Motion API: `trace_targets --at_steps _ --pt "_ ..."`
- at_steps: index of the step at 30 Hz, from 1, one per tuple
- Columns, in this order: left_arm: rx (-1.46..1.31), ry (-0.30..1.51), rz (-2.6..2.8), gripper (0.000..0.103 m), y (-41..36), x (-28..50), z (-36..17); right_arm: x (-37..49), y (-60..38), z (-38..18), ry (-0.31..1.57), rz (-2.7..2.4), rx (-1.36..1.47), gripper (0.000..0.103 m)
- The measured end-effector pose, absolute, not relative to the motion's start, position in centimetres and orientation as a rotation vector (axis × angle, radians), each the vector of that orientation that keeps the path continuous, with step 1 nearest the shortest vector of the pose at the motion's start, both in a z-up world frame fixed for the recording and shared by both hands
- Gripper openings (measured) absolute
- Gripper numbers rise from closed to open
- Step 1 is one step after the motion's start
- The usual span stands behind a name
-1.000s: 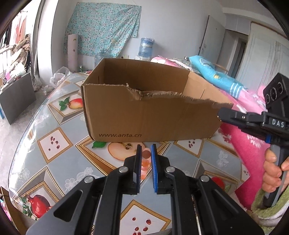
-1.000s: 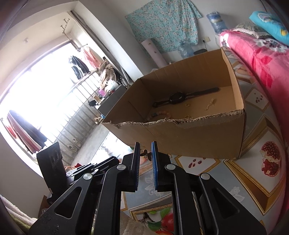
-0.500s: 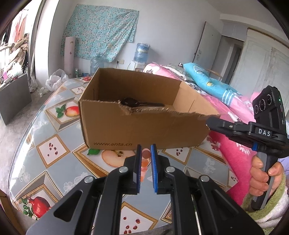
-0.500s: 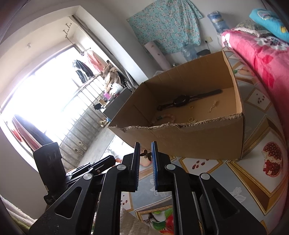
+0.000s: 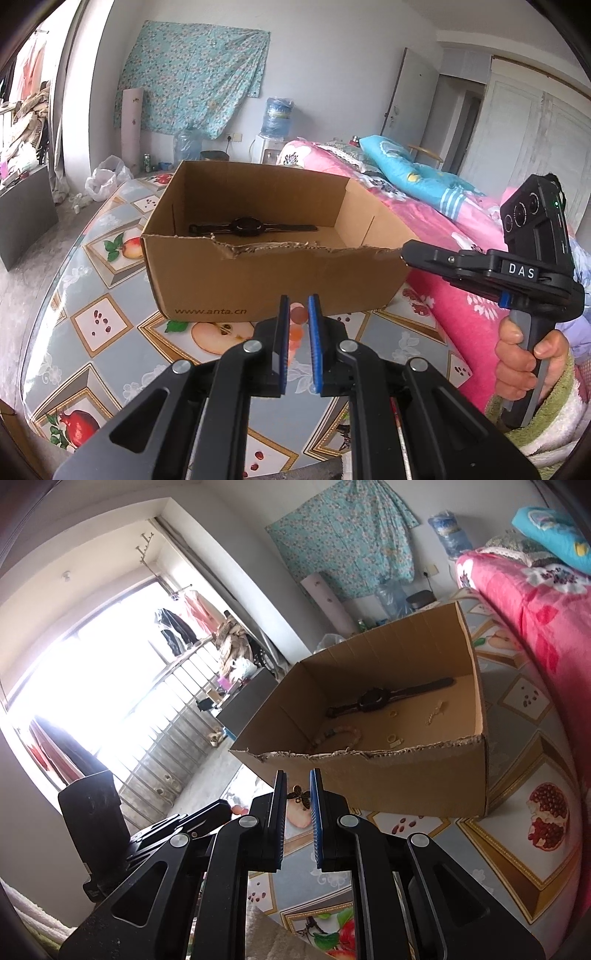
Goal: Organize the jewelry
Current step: 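Carry the bracelet toward the box with the left tool while the right tool holds the charm above it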
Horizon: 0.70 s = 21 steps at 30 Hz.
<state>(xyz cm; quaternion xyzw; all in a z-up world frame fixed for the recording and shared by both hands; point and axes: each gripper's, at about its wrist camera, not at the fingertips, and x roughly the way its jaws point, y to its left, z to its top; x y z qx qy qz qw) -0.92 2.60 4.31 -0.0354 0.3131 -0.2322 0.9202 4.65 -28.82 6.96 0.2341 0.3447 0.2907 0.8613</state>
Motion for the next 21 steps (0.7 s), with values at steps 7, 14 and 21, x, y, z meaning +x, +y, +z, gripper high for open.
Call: trace_targets --at_steps 7,14,21 --pt "-0.077 0.641 -0.485 0.009 2.5 -0.9 4.6 4.6 -29.0 6.9 0.726 0.607 0.491 0.011" --pt "-0.092 0.631 -0.503 0.009 2.6 -0.9 5.0 4.6 -28.8 7.3 0.719 0.608 0.482 0.01" --pt "-0.099 0.594 -0.531 0.009 2.6 -1.1 6.4 4.8 -28.9 8.6 0.688 0.61 0.457 0.01"
